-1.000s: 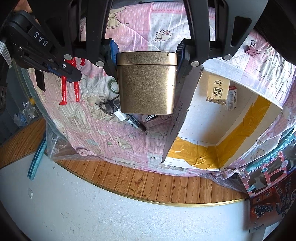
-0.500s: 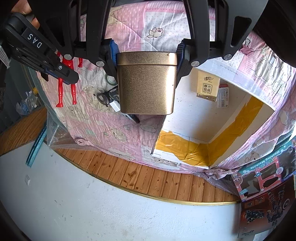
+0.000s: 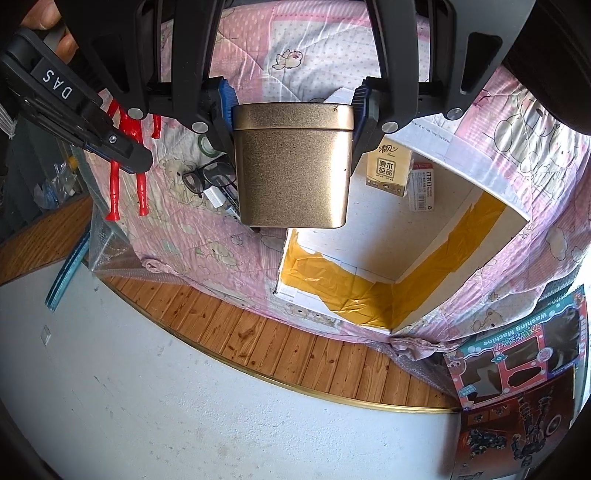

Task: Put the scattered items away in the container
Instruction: 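Carry the red figure and bronze tin over the cardboard box with both tools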

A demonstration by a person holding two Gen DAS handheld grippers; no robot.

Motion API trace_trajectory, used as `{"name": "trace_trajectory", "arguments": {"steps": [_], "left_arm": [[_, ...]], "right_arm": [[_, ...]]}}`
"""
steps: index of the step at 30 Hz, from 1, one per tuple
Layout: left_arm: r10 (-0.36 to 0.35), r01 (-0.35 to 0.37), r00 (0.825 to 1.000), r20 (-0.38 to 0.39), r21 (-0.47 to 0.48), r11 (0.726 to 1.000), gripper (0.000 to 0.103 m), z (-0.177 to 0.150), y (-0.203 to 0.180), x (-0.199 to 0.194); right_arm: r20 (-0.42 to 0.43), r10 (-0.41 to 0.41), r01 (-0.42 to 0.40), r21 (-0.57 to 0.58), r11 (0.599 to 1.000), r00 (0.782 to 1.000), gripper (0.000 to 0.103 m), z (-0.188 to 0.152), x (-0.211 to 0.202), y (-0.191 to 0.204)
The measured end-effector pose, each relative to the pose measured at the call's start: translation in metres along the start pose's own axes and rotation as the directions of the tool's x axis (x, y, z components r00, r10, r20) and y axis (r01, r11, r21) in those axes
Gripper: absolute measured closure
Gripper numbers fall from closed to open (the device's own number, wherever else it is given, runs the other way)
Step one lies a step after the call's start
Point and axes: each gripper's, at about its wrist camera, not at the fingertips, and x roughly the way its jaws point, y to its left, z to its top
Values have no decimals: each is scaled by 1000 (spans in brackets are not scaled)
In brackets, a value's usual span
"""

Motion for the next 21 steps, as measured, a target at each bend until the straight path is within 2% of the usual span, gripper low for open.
{"name": "trace_trajectory", "arguments": {"steps": [21], "left_arm": [[16, -13, 1000, 25, -104, 994, 54, 19, 54, -5]], "right_arm": [[-17, 38, -39, -70, 997, 999, 91, 19, 21, 48]]}}
